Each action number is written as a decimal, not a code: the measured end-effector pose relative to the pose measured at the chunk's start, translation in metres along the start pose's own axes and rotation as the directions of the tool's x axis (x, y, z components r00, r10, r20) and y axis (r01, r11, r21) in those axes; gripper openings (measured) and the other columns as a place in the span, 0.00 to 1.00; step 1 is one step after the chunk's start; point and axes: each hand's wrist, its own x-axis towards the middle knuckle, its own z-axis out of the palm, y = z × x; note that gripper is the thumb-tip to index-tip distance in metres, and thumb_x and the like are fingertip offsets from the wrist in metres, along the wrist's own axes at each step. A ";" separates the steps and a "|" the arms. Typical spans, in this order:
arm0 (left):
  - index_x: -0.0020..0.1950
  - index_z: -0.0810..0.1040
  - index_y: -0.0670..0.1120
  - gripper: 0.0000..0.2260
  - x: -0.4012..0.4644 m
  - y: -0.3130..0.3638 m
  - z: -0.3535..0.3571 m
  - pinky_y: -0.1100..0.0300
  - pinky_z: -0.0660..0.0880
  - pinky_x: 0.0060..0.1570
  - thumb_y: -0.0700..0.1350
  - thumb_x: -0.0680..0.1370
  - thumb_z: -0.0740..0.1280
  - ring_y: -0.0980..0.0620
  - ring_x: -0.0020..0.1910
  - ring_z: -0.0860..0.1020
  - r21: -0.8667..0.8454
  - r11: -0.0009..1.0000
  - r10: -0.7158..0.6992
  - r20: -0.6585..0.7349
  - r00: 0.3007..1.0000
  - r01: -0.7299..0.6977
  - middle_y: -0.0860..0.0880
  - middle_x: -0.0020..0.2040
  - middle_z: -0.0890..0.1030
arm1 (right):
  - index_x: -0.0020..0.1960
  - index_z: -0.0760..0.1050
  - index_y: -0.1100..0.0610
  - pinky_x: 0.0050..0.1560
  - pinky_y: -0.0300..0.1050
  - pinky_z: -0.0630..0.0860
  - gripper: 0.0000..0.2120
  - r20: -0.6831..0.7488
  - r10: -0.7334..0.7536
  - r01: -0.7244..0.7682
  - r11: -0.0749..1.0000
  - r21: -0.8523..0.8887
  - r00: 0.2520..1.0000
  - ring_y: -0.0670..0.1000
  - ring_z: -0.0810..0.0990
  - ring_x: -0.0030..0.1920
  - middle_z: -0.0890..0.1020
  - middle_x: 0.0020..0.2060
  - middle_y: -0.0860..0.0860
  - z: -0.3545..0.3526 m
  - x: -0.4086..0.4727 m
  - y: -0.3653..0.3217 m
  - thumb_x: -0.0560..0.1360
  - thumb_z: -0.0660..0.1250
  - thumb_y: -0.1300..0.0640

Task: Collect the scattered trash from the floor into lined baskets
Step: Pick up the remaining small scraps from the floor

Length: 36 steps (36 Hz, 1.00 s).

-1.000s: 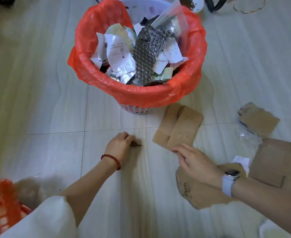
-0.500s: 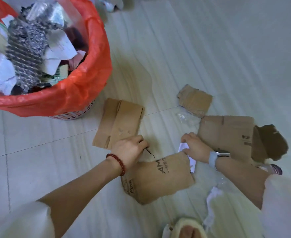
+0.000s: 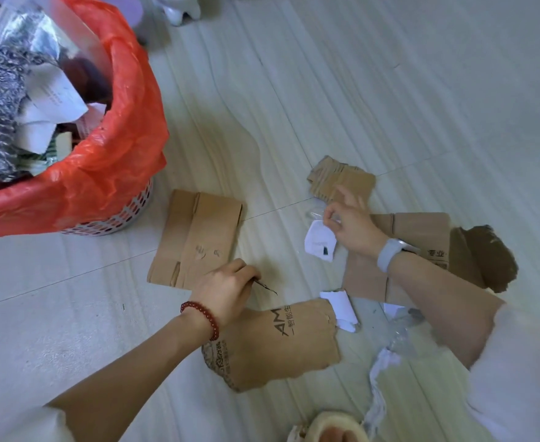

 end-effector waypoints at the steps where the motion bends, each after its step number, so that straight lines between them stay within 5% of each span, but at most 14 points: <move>1: 0.46 0.80 0.46 0.17 0.000 0.000 -0.002 0.53 0.78 0.32 0.48 0.74 0.52 0.47 0.35 0.80 0.003 1.000 -0.007 0.007 1.000 0.007 0.49 0.41 0.80 | 0.46 0.73 0.58 0.69 0.52 0.55 0.03 0.053 -0.006 0.008 0.999 -0.039 0.999 0.60 0.54 0.71 0.55 0.74 0.56 0.007 0.002 0.001 0.75 0.61 0.64; 4: 0.47 0.80 0.46 0.18 -0.001 0.003 -0.008 0.54 0.79 0.34 0.49 0.74 0.51 0.47 0.37 0.80 0.006 1.000 -0.011 0.045 0.999 0.011 0.48 0.41 0.81 | 0.47 0.68 0.55 0.63 0.53 0.62 0.04 0.074 -0.006 0.017 0.987 -0.162 0.997 0.60 0.59 0.68 0.62 0.70 0.55 0.027 0.004 0.003 0.76 0.60 0.63; 9: 0.51 0.79 0.44 0.08 0.011 0.017 -0.008 0.55 0.77 0.40 0.44 0.78 0.61 0.46 0.43 0.79 0.043 0.998 0.040 0.167 0.985 -0.047 0.47 0.47 0.80 | 0.42 0.67 0.57 0.50 0.45 0.59 0.13 -0.089 -0.163 0.147 0.975 -0.169 0.983 0.61 0.72 0.50 0.74 0.45 0.60 0.023 0.006 0.007 0.70 0.59 0.75; 14: 0.59 0.75 0.44 0.12 0.041 0.056 0.013 0.54 0.72 0.52 0.46 0.80 0.57 0.48 0.58 0.72 0.092 0.972 0.172 0.355 0.919 -0.218 0.48 0.60 0.73 | 0.48 0.71 0.64 0.53 0.46 0.65 0.03 -0.183 -0.067 0.069 0.998 0.004 0.981 0.61 0.71 0.52 0.75 0.49 0.61 0.007 -0.012 0.021 0.74 0.61 0.68; 21: 0.61 0.73 0.42 0.14 0.060 0.095 0.086 0.51 0.59 0.67 0.45 0.78 0.60 0.48 0.74 0.53 0.120 0.936 0.221 0.531 0.818 -0.330 0.47 0.76 0.55 | 0.53 0.72 0.64 0.51 0.42 0.64 0.08 -0.424 0.042 0.029 0.987 0.160 0.905 0.60 0.70 0.52 0.76 0.52 0.59 -0.018 -0.030 0.031 0.75 0.62 0.65; 25: 0.59 0.73 0.39 0.12 0.059 0.099 0.106 0.49 0.65 0.61 0.39 0.76 0.61 0.40 0.65 0.66 0.120 0.905 0.292 0.519 0.803 -0.407 0.40 0.67 0.69 | 0.53 0.72 0.64 0.51 0.42 0.65 0.07 -0.439 0.045 0.041 0.982 0.184 0.898 0.58 0.70 0.51 0.77 0.51 0.58 -0.014 -0.038 0.037 0.75 0.63 0.65; 29: 0.58 0.72 0.38 0.12 0.063 0.101 0.097 0.52 0.69 0.53 0.34 0.75 0.58 0.42 0.57 0.68 0.124 0.936 0.226 0.502 0.835 -0.328 0.40 0.58 0.71 | 0.54 0.73 0.63 0.52 0.47 0.69 0.08 -0.438 0.043 0.052 0.978 0.203 0.898 0.57 0.70 0.51 0.77 0.51 0.57 -0.018 -0.043 0.034 0.75 0.63 0.65; 32: 0.54 0.72 0.40 0.10 0.065 0.098 0.076 0.59 0.66 0.47 0.34 0.74 0.58 0.45 0.55 0.68 0.061 0.974 0.172 0.430 0.886 -0.218 0.43 0.56 0.72 | 0.53 0.74 0.63 0.51 0.43 0.67 0.08 -0.449 0.028 0.074 0.975 0.209 0.893 0.55 0.69 0.50 0.77 0.51 0.56 -0.024 -0.042 0.024 0.75 0.63 0.65; 36: 0.46 0.72 0.44 0.04 0.060 0.082 0.030 0.55 0.73 0.39 0.38 0.73 0.64 0.46 0.45 0.72 -0.047 0.956 0.293 0.236 0.927 -0.290 0.45 0.46 0.76 | 0.52 0.74 0.62 0.52 0.45 0.70 0.07 -0.487 0.018 0.131 0.954 0.271 0.873 0.49 0.68 0.48 0.77 0.49 0.55 -0.036 -0.036 -0.005 0.75 0.63 0.65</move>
